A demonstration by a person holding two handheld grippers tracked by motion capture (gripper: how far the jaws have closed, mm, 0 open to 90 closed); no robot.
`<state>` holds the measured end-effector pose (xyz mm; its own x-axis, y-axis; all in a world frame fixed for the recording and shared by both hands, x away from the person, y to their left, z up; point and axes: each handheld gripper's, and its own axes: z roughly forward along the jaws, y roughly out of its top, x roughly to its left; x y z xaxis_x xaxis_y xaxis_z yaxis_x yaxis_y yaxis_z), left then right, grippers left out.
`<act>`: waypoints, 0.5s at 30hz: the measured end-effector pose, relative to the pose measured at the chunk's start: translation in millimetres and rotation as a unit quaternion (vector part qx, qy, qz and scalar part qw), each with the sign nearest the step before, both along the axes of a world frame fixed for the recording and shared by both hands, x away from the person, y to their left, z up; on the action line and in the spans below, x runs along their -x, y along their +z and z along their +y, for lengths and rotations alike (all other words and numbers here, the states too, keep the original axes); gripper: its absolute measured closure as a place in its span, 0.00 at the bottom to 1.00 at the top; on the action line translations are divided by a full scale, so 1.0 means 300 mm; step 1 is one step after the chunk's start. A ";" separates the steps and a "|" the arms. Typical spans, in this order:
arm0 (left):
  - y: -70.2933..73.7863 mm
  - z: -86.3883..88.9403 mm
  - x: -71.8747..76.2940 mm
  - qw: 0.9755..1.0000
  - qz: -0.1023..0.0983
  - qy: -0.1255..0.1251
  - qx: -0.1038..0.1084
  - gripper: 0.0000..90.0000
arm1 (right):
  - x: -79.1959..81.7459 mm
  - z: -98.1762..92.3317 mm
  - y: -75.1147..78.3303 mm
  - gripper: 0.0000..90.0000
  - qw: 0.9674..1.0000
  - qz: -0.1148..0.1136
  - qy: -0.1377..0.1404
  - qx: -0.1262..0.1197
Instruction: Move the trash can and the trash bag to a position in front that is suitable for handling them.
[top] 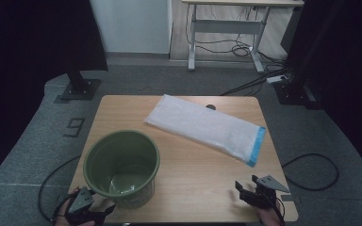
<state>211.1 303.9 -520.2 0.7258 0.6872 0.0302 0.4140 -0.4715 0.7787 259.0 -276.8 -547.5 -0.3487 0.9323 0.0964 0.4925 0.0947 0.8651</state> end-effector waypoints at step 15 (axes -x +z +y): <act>0.043 -0.189 -0.111 0.999 0.009 -0.050 -0.016 0.20 | 0.010 0.019 0.022 0.24 0.998 -0.021 0.048 0.018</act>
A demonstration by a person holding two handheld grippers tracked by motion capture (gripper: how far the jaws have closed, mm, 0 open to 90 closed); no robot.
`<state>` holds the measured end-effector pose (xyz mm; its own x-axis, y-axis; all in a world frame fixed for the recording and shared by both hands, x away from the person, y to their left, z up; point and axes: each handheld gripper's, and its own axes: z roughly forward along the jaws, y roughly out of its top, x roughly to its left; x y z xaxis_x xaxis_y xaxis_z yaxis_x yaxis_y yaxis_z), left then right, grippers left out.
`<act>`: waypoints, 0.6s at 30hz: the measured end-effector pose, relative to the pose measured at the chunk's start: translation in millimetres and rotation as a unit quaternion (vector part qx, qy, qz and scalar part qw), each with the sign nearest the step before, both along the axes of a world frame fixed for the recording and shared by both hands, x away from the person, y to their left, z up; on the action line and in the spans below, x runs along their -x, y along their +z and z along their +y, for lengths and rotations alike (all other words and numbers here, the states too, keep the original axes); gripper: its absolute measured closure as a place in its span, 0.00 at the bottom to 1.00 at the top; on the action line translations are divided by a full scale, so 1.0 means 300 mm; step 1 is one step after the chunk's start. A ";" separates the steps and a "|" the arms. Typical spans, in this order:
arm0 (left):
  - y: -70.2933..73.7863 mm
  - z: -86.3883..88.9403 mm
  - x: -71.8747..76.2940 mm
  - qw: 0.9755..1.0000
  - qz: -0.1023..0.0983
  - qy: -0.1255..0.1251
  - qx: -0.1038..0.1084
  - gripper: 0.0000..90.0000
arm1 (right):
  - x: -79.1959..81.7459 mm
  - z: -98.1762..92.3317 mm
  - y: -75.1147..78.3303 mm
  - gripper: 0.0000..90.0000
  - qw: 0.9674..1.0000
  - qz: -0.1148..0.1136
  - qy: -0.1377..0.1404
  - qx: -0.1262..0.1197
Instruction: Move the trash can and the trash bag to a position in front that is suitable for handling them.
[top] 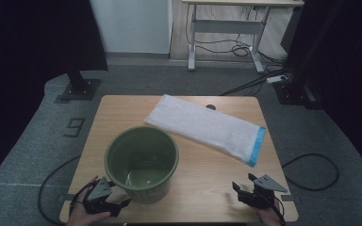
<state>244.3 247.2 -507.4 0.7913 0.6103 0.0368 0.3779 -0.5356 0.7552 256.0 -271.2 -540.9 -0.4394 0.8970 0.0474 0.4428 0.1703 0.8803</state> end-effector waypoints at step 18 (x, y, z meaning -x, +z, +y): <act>-0.011 -0.293 -0.161 1.000 -0.009 0.001 -0.019 0.18 | -0.005 0.015 -0.021 0.25 1.000 0.008 -0.001 0.000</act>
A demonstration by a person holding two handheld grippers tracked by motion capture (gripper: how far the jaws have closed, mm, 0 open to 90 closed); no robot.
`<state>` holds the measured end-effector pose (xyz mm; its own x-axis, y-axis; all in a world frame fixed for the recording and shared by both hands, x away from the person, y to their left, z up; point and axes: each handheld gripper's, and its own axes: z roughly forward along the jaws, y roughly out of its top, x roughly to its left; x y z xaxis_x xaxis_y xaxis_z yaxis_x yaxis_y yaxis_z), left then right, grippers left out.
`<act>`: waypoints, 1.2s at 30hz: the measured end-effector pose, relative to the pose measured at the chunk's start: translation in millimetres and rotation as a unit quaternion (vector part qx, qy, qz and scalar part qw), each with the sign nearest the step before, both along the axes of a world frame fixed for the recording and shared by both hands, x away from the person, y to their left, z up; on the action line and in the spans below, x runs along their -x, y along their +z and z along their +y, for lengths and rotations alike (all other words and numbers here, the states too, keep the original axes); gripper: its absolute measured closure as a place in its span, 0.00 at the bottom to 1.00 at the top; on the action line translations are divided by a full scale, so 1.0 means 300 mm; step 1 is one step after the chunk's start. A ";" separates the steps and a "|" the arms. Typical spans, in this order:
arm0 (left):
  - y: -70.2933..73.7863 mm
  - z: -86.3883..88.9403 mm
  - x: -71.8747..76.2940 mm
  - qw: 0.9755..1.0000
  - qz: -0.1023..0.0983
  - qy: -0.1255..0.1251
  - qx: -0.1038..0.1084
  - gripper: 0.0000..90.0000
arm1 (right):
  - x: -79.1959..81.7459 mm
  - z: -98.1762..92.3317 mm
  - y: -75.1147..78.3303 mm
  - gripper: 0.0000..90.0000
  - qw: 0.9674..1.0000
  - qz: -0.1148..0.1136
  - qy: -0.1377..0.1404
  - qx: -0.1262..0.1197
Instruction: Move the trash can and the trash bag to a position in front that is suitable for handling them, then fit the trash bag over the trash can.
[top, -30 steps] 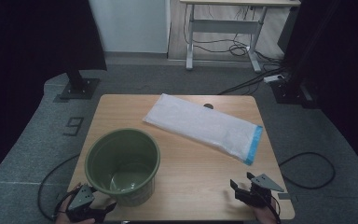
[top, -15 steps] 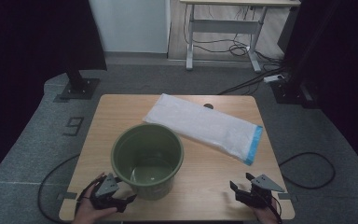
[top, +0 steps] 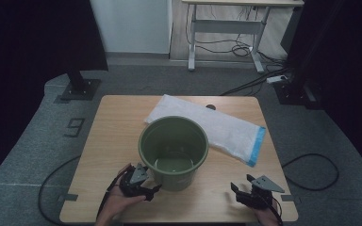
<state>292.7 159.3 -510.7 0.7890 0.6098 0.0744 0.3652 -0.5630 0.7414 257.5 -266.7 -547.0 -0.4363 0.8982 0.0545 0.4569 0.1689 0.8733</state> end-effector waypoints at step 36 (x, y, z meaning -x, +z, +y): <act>-0.112 0.218 0.111 0.989 0.041 0.141 -0.017 0.16 | -0.177 0.065 0.070 0.32 0.997 -0.022 -0.059 0.053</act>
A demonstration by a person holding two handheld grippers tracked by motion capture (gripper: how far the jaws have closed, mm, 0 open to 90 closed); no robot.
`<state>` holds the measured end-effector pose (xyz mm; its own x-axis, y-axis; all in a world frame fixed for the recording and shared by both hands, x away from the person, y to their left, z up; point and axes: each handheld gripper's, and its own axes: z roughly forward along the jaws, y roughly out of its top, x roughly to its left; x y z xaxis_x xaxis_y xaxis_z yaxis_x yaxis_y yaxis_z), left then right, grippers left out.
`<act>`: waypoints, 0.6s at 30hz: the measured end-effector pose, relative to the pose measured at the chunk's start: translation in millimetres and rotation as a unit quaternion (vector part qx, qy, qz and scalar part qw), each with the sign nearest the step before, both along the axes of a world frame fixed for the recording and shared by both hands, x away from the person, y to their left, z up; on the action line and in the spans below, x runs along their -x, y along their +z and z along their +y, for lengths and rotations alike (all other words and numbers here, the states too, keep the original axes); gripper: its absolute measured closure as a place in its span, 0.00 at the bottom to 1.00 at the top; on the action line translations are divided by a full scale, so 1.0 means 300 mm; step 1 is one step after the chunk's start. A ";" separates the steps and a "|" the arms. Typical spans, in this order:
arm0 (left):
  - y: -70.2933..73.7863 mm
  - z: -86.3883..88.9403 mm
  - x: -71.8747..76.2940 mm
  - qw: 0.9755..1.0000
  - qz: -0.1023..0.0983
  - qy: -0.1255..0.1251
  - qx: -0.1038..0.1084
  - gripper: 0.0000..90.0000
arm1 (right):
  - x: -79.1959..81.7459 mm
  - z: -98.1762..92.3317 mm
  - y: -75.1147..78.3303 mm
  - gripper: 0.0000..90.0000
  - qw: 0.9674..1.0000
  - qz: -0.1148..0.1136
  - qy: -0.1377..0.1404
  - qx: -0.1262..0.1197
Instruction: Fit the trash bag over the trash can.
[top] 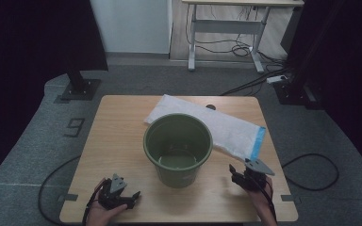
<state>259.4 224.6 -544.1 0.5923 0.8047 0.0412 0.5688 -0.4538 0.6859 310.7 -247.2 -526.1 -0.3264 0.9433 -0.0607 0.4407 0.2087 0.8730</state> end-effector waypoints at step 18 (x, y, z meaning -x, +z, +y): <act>-0.003 0.004 -0.047 1.000 0.016 -0.010 0.013 0.17 | -0.325 0.093 -0.009 0.41 0.996 0.072 0.043 -0.004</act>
<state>273.6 225.9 -545.1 0.6083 0.7937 0.0005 0.5823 -0.4467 0.6792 408.3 -219.2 -528.8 -0.4116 0.9113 -0.0006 0.5419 0.2453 0.8038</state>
